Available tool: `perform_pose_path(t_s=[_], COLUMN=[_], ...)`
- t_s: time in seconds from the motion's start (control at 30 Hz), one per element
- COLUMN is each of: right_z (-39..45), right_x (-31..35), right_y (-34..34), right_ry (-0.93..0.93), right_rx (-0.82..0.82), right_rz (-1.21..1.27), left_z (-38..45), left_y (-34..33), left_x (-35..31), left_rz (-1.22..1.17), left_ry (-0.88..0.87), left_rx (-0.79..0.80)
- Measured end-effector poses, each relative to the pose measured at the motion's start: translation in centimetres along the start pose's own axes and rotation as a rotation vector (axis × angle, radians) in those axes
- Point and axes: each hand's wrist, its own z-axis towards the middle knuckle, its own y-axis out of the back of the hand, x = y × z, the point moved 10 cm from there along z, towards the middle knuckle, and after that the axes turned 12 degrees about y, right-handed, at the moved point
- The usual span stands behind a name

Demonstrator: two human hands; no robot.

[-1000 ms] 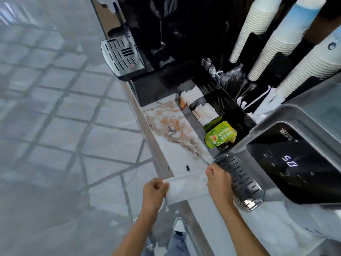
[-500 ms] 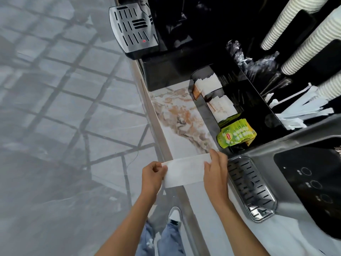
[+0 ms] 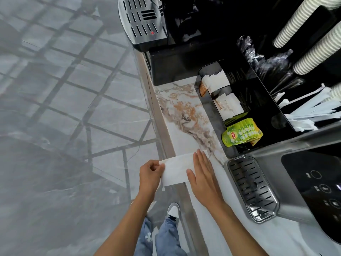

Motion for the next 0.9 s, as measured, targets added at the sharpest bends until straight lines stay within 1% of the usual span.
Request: perform_pose_path(t_s=[0.13, 0.27, 0.33, 0.4, 0.43, 0.47, 0.5, 0.57, 0.6, 0.67, 0.73, 0.8, 0.9], right_z=[-0.1, -0.1, -0.1, -0.1, -0.1, -0.1, -0.1, -0.1, -0.1, -0.1, -0.1, 0.0, 0.0], right_x=[-0.2, 0.6, 0.9, 1.0, 1.0, 1.0, 1.0, 0.9, 0.7, 0.5, 0.4, 0.7, 1.1], right_y=[-1.9, -2.6, -2.5, -2.4, -2.4, -2.4, -2.4, -2.5, -2.5, -2.6, -2.8, -3.1, -3.3], right_ry=[0.009, 0.013, 0.012, 0.011, 0.014, 0.015, 0.014, 0.008, 0.003, 0.003, 0.002, 0.003, 0.012], right_rx=[0.114, 0.143, 0.136, 0.134, 0.133, 0.132, 0.131, 0.126, 0.123, 0.124, 0.127, 0.13, 0.12], right_rz=[-0.106, -0.122, -0.122, -0.115, -0.114, -0.116, -0.118, -0.106, -0.101, -0.108, -0.11, -0.106, -0.094], left_z=[-0.4, -0.6, -1.3, -3.1, -4.1, -4.7, -5.1, -5.8, -6.0, -6.1, -5.8, -5.2, -4.5], left_y=[0.4, 1.1, 1.9, 2.5, 2.0, 0.7, -1.1, -4.9, -6.6, -9.0, -9.8, -9.9, -9.9], left_x=[0.0, 0.4, 0.6, -0.1, -0.5, -0.4, 0.0, 0.6, 0.9, 0.6, 0.4, 0.8, 1.3], left_rz=[-0.049, -0.114, -0.054, -0.048, -0.065, -0.097, -0.148, -0.284, -0.345, -0.454, -0.589, -0.708, -0.826], left_ry=[-0.001, 0.042, 0.017, -0.091, -0.144, -0.162, -0.137, -0.031, 0.02, 0.067, 0.103, 0.173, 0.238], left_rx=[0.003, -0.027, -0.135, -0.274, -0.272, -0.207, -0.079, 0.198, 0.311, 0.485, 0.586, 0.626, 0.667])
